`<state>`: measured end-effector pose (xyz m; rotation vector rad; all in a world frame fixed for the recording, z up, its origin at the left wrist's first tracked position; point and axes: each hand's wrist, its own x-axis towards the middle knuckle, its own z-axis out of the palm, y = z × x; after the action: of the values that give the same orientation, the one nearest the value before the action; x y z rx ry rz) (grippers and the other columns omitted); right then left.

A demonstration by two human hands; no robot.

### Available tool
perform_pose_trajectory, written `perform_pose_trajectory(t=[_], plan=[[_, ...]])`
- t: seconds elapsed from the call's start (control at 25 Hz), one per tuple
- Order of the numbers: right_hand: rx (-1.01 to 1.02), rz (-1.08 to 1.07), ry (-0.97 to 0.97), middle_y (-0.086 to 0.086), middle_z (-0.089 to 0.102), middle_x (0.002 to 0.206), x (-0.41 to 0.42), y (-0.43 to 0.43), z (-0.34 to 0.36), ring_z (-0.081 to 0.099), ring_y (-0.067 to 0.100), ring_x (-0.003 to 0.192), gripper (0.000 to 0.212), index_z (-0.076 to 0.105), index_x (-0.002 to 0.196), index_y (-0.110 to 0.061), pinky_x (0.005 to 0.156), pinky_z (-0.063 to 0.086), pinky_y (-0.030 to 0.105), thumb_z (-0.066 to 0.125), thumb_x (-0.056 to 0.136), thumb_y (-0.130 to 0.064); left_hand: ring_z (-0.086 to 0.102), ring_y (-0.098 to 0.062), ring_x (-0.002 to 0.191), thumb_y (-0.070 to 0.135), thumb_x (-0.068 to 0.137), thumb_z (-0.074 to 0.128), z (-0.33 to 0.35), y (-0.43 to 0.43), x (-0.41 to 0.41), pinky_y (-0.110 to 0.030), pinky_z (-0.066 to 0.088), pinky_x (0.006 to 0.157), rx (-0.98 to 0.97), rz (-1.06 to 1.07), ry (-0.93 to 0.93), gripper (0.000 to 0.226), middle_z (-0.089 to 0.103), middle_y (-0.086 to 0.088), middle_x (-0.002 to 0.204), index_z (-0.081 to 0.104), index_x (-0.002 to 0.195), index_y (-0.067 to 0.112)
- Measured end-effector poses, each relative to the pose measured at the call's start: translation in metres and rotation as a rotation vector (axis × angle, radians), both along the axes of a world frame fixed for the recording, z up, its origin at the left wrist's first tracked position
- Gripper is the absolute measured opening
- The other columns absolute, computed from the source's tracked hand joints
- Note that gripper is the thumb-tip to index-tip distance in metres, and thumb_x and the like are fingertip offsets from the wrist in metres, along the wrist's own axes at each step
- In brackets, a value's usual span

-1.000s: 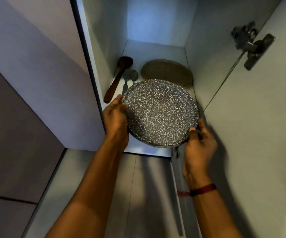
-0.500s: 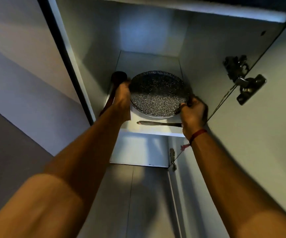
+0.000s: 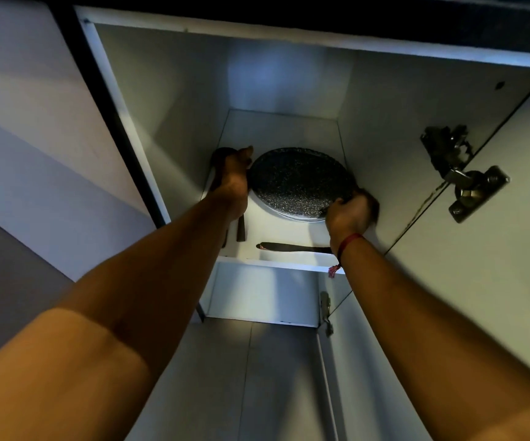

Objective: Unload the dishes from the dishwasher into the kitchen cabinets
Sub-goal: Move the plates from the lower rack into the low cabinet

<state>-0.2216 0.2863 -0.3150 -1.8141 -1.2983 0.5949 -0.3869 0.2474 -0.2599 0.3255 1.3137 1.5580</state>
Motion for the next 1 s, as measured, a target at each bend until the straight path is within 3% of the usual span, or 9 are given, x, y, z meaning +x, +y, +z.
perform_pose_trajectory(t=[0.28, 0.36, 0.44, 0.48, 0.56, 0.68, 0.8, 0.88, 1.0], plan=[[0.065, 0.03, -0.12, 0.019, 0.067, 0.11, 0.007, 0.0, -0.01, 0.062, 0.031, 0.102, 0.024, 0.067, 0.107, 0.001, 0.084, 0.043, 0.029, 0.055, 0.088, -0.005, 0.038, -0.027, 0.136, 0.023, 0.103, 0.035, -0.015, 0.004, 0.005, -0.033, 0.036, 0.103, 0.129, -0.086, 0.016, 0.045, 0.037, -0.008, 0.149, 0.037, 0.144, 0.006], [0.091, 0.033, -0.085, 0.018, 0.067, 0.103, 0.009, -0.001, -0.011, 0.062, 0.029, 0.095, 0.022, 0.067, 0.102, 0.004, 0.078, 0.041, 0.028, 0.053, 0.087, -0.002, 0.056, -0.015, 0.103, 0.022, 0.102, 0.037, -0.019, 0.005, 0.005, -0.026, 0.043, 0.083, 0.125, -0.119, 0.037, 0.038, 0.052, 0.001, 0.122, 0.047, 0.135, 0.006], [0.118, 0.026, -0.063, 0.016, 0.066, 0.095, 0.011, -0.003, -0.011, 0.058, 0.024, 0.086, 0.022, 0.067, 0.097, 0.005, 0.07, 0.035, 0.023, 0.05, 0.085, 0.001, 0.055, -0.009, 0.084, 0.024, 0.099, 0.044, -0.025, 0.006, 0.004, -0.027, 0.043, 0.077, 0.103, -0.117, 0.062, 0.024, 0.059, 0.005, 0.099, 0.061, 0.112, 0.012], [0.138, 0.026, -0.054, 0.016, 0.067, 0.095, 0.012, -0.005, -0.011, 0.056, 0.021, 0.084, 0.024, 0.067, 0.097, 0.005, 0.069, 0.034, 0.022, 0.048, 0.083, 0.001, 0.057, -0.011, 0.086, 0.026, 0.096, 0.05, -0.03, 0.006, 0.002, -0.028, 0.043, 0.08, 0.087, -0.105, 0.085, 0.024, 0.063, 0.002, 0.097, 0.064, 0.107, 0.011], [0.132, 0.056, -0.076, 0.017, 0.068, 0.1, 0.013, -0.011, -0.012, 0.058, 0.022, 0.085, 0.027, 0.068, 0.101, 0.001, 0.07, 0.037, 0.024, 0.048, 0.083, -0.001, 0.06, -0.016, 0.1, 0.027, 0.09, 0.058, -0.028, 0.0, 0.002, -0.029, 0.042, 0.089, 0.065, -0.074, 0.105, 0.04, 0.065, -0.005, 0.118, 0.06, 0.122, 0.003], [0.133, 0.225, -0.256, 0.017, 0.063, 0.119, 0.011, -0.029, -0.019, 0.057, 0.034, 0.11, 0.038, 0.061, 0.122, -0.006, 0.089, 0.043, 0.032, 0.052, 0.085, -0.007, 0.04, -0.023, 0.136, 0.011, 0.098, 0.048, -0.023, -0.022, 0.017, -0.027, 0.032, 0.107, 0.124, -0.067, 0.132, 0.044, 0.043, -0.01, 0.147, 0.042, 0.14, -0.001], [0.228, 0.415, -0.411, 0.017, 0.043, 0.145, 0.008, -0.053, -0.025, 0.031, 0.038, 0.137, 0.054, 0.044, 0.14, -0.007, 0.113, 0.026, 0.041, 0.056, 0.089, -0.016, 0.035, -0.026, 0.139, 0.016, 0.099, 0.049, -0.037, -0.045, 0.028, -0.027, 0.023, 0.112, 0.144, -0.135, 0.558, 0.036, 0.041, -0.014, 0.148, 0.053, 0.134, 0.005], [0.264, 0.47, -0.438, 0.016, 0.036, 0.151, 0.008, -0.073, -0.026, 0.024, 0.036, 0.141, 0.057, 0.039, 0.144, -0.007, 0.116, 0.018, 0.04, 0.056, 0.091, -0.02, 0.014, -0.018, 0.147, 0.026, 0.101, 0.046, -0.052, -0.063, 0.031, -0.022, 0.006, 0.111, 0.108, -0.24, 0.995, 0.045, 0.022, -0.003, 0.159, 0.041, 0.145, 0.018], [0.341, 0.5, -0.452, 0.02, 0.037, 0.149, 0.007, -0.105, -0.033, 0.028, 0.038, 0.14, 0.056, 0.038, 0.143, -0.005, 0.116, 0.021, 0.043, 0.056, 0.092, -0.021, -0.004, -0.022, 0.149, 0.032, 0.098, 0.044, -0.076, -0.09, 0.038, -0.036, -0.005, 0.118, 0.201, -0.249, 1.276, 0.056, 0.009, -0.005, 0.161, 0.026, 0.15, 0.023]])
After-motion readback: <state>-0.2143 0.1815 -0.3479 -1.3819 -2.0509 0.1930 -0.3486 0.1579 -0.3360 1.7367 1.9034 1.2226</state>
